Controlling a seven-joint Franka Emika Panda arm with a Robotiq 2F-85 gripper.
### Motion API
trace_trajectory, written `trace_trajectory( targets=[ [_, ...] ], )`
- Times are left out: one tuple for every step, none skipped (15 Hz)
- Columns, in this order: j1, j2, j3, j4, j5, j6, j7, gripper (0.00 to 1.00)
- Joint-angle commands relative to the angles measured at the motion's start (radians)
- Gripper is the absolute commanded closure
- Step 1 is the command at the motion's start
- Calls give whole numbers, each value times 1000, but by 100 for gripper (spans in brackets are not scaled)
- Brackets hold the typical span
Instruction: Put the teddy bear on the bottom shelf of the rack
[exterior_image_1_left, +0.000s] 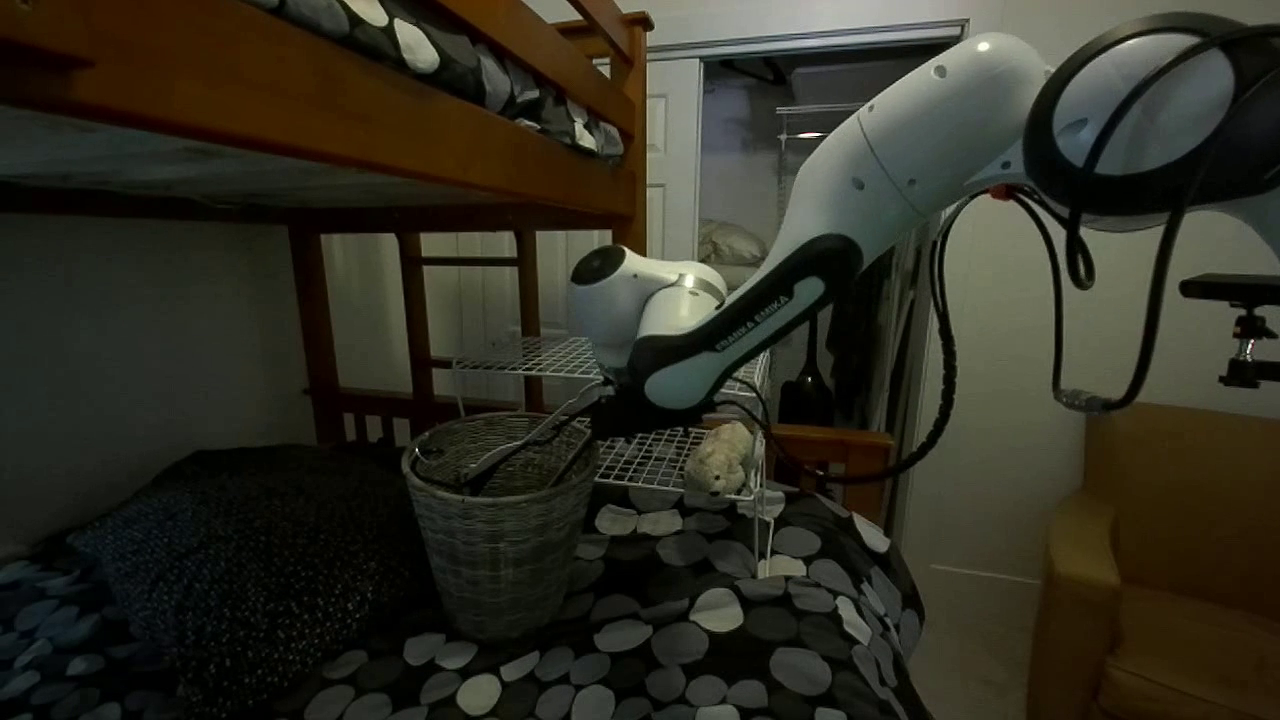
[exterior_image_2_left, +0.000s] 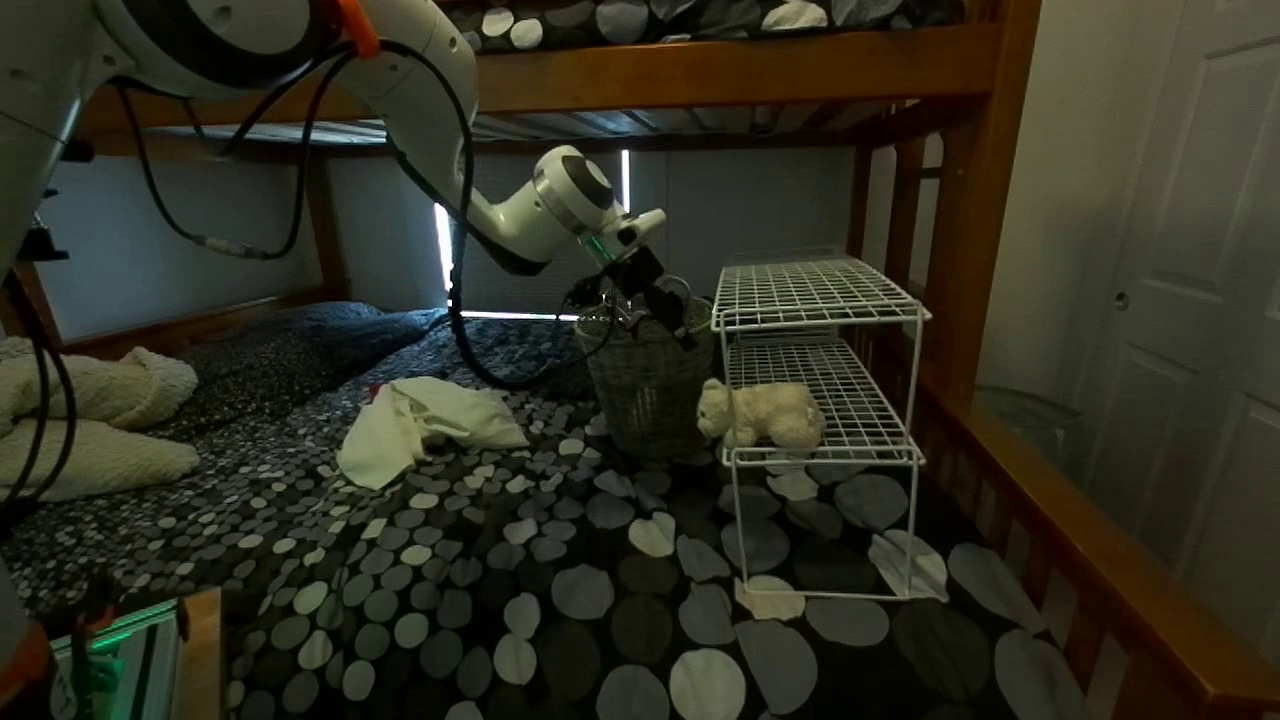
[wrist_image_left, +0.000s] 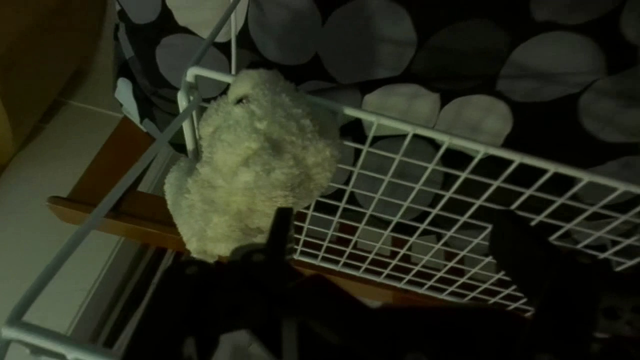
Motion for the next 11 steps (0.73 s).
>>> trace_trajectory(
  targets=[
    [-38, -179, 44, -152, 181, 60, -235, 0],
    [-45, -238, 47, -205, 233, 73, -310, 0],
    [-49, -285, 48, -246, 285, 88, -386, 0],
    [-51, -335, 46, -291, 330, 106, -464, 0],
    [-55, -384, 41, -334, 370, 130, -544, 0],
    [-56, -436, 32, -380, 384, 166, -615, 0],
    [-59, -480, 23, -421, 387, 208, -677, 0],
    [-69, -520, 13, -454, 388, 260, -740, 0],
    [-85, -538, 2, -472, 396, 332, -796, 0],
    [-61, -449, 19, -363, 362, 232, -692, 0],
    [-76, -483, 17, -395, 368, 275, -735, 0]
  ],
)
